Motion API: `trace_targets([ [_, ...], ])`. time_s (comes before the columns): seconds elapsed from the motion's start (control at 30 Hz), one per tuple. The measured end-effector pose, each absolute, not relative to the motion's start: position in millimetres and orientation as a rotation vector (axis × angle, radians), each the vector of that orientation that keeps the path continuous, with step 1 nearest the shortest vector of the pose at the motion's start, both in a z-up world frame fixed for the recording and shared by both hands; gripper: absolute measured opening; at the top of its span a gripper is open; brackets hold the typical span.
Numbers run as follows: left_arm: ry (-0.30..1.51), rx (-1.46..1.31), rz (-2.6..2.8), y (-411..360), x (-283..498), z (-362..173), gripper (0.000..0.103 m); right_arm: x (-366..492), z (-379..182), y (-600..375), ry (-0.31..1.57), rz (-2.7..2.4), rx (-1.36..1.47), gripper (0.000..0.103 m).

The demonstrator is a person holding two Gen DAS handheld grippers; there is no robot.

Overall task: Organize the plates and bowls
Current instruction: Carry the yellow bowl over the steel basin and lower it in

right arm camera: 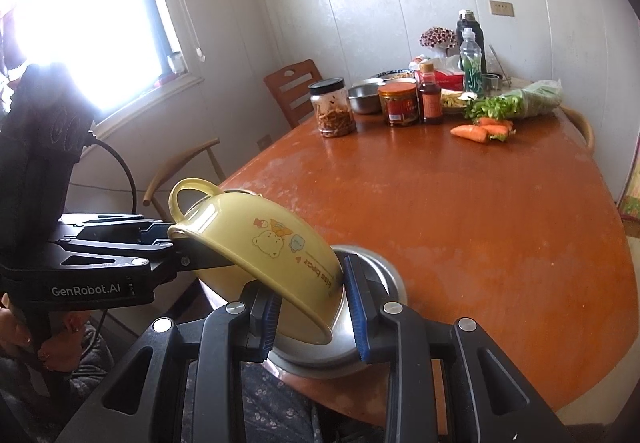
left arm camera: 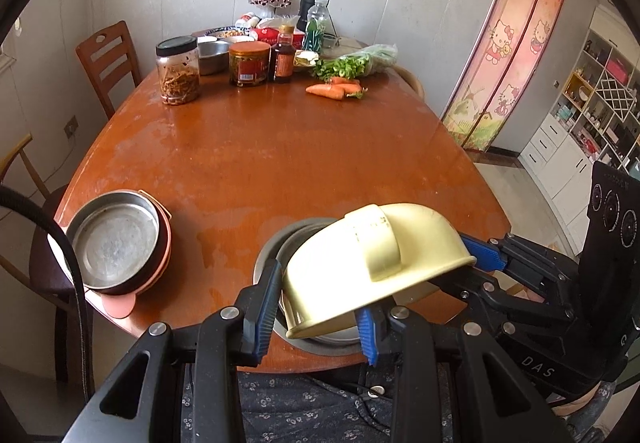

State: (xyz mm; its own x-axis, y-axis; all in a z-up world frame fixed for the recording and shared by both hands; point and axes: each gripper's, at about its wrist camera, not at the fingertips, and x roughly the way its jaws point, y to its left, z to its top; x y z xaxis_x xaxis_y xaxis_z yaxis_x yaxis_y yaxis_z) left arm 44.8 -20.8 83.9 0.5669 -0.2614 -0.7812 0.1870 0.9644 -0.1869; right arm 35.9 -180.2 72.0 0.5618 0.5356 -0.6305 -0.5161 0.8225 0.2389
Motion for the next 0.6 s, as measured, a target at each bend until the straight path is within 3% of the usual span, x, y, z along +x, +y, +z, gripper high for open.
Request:
trace_targets([
  [0.6,0.992,-0.076,-0.234,-27.0,66.3,48.7,0.034,55.6,42.9,-183.6,0.820,0.602,0.039,0.033],
])
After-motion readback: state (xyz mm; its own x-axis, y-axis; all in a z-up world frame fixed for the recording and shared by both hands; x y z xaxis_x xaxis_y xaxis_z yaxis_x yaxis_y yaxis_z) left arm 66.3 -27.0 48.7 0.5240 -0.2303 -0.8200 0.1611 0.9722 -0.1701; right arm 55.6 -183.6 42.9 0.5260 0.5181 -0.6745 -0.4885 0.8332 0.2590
